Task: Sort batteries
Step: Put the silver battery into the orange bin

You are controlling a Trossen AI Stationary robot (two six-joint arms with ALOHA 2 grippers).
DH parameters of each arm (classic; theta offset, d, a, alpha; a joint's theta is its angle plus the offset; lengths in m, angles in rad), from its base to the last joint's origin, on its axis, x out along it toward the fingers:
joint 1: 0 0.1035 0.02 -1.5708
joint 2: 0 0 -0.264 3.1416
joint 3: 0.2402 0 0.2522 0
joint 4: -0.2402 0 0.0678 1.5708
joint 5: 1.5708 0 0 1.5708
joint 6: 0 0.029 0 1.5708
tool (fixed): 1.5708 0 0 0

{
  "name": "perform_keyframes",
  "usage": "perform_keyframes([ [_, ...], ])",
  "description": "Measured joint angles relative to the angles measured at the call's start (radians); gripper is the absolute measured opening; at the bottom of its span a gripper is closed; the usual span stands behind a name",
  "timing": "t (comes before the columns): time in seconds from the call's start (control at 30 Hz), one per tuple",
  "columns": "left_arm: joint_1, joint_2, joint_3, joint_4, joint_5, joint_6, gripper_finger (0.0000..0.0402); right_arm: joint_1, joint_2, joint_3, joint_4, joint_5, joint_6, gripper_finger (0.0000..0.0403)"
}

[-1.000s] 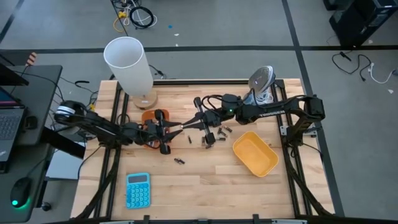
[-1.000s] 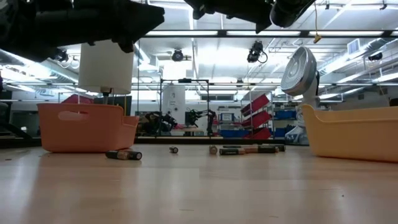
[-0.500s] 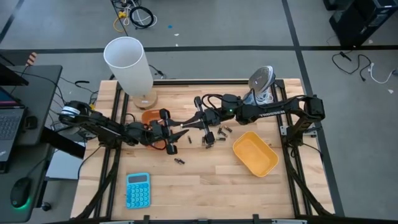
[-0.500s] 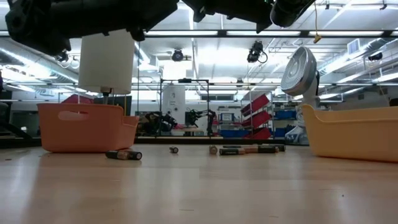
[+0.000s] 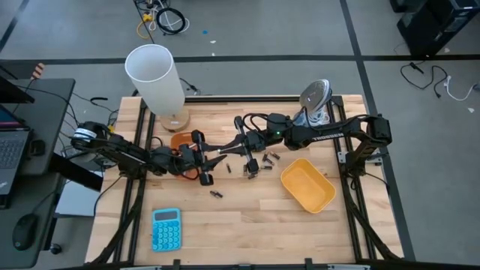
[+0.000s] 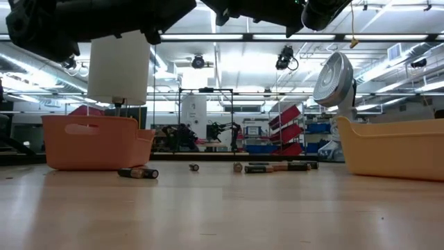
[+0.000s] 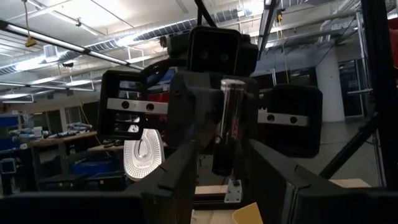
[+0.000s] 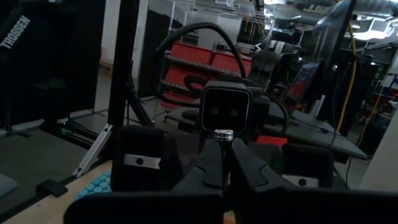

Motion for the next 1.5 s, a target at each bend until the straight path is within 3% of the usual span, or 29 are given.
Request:
perform_keyframes([
  [0.3, 0.000, 0.000, 0.000, -0.002, 0.000, 0.000, 0.0127, 0.000, 0.000, 0.000, -0.002, 0.000, -0.001, 0.0000],
  [0.87, 0.000, 0.000, -0.001, -0.006, -0.001, 0.000, 0.0040, -0.001, -0.001, 0.000, -0.028, 0.004, -0.024, 0.0013],
  [1.5, -0.001, 0.000, -0.001, -0.015, -0.010, -0.016, 0.0038, -0.020, -0.013, 0.000, -0.071, 0.019, -0.004, 0.0079],
])
